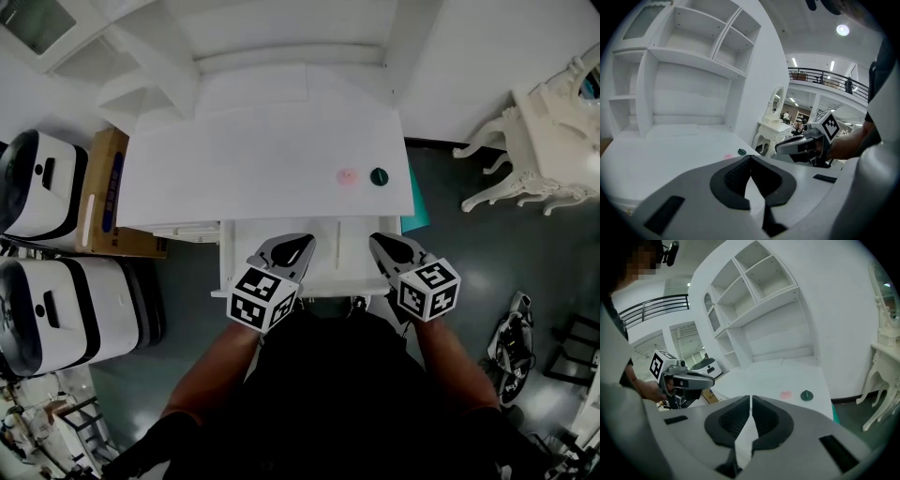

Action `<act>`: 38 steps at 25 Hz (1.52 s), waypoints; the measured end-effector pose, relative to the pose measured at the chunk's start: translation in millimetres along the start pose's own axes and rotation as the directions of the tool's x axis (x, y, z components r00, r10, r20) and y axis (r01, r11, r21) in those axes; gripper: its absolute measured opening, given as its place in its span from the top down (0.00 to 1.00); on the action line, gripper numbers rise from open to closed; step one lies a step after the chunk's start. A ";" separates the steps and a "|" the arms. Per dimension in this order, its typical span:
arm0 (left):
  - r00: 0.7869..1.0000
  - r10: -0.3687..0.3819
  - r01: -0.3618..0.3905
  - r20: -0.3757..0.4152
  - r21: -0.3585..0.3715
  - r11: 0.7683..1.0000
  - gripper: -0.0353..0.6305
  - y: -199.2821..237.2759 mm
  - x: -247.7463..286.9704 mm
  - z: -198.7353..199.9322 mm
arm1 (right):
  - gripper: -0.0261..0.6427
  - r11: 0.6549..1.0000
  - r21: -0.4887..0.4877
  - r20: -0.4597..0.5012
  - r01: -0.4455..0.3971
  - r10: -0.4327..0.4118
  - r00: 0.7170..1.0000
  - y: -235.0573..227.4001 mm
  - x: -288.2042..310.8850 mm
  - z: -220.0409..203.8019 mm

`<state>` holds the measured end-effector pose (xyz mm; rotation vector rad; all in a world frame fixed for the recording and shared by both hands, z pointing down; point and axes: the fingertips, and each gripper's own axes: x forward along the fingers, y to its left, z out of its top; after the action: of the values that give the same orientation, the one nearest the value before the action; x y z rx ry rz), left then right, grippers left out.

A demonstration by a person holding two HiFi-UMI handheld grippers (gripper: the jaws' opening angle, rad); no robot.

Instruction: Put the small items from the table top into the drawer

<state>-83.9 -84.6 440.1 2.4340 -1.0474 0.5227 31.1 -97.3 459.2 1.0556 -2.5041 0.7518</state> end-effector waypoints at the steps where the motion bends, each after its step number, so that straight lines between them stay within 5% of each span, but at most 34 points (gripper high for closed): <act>1: 1.000 0.001 -0.001 -0.001 0.000 1.000 0.94 0.1 -0.2 -0.4 | 0.91 1.000 0.008 0.000 0.001 -0.001 1.000 -1.0 -0.4 -1.0; 15: 0.999 -0.005 0.006 -0.038 0.019 1.000 0.94 -8.0 3.6 -7.1 | 0.91 1.000 0.008 -0.001 -0.011 0.011 1.000 1.2 -2.5 -4.2; 38: 0.998 0.049 -0.051 -0.040 -0.053 0.997 0.94 17.7 12.3 -9.5 | 0.91 0.997 -0.062 -0.046 0.038 -0.040 0.998 -22.8 31.1 -10.4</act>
<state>-90.8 -97.7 458.4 2.3470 -1.0950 0.5482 27.7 -122.1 490.2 1.0503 -2.4435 0.6771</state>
